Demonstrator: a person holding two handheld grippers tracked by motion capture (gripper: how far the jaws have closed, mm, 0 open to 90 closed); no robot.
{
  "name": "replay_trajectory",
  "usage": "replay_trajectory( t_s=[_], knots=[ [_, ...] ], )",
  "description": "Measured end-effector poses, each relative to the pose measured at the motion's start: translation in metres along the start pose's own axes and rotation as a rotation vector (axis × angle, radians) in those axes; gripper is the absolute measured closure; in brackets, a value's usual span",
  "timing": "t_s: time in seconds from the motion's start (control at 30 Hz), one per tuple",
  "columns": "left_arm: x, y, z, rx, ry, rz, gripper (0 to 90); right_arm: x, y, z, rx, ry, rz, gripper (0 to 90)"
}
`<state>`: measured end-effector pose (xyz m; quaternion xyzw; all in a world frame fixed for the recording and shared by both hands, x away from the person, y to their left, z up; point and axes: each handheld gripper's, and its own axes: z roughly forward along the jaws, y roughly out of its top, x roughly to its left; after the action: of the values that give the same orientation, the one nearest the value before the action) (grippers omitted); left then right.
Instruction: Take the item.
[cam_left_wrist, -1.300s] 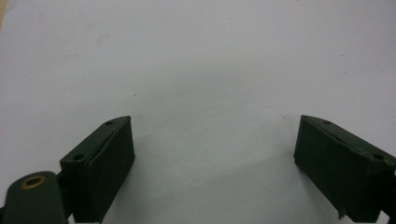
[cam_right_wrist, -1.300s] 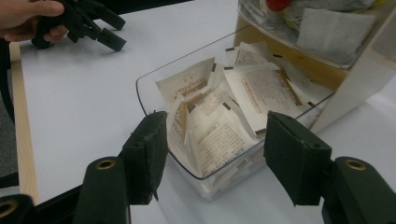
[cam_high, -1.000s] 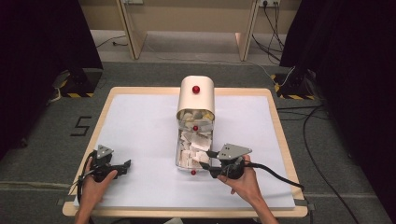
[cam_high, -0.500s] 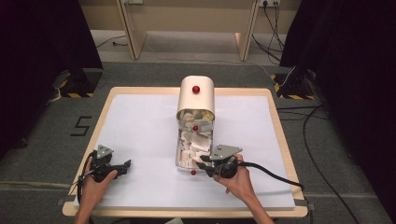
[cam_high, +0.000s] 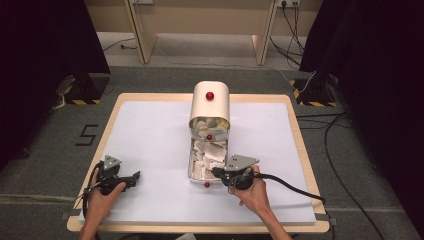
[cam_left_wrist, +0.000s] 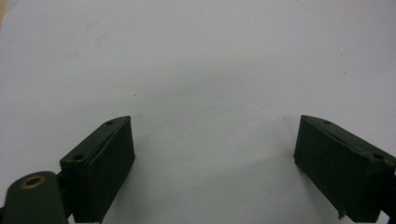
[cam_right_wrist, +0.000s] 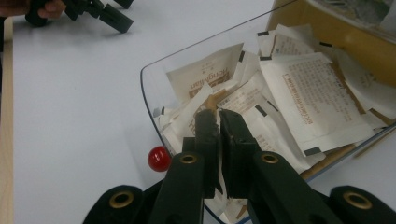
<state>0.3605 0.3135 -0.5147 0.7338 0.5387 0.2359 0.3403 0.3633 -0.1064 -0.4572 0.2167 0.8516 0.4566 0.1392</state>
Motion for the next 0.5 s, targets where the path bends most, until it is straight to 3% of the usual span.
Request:
replay_trajectory(
  t_s=[0.3,0.5],
  knots=[
    [0.000,0.000,0.000,0.000,0.000,0.000,11.3,0.000,0.011,-0.014,-0.065,-0.007,0.002,87.0],
    [0.000,0.000,0.000,0.000,0.000,0.000,11.4,-0.002,0.013,-0.020,-0.080,-0.024,-0.003,87.1]
  ],
)
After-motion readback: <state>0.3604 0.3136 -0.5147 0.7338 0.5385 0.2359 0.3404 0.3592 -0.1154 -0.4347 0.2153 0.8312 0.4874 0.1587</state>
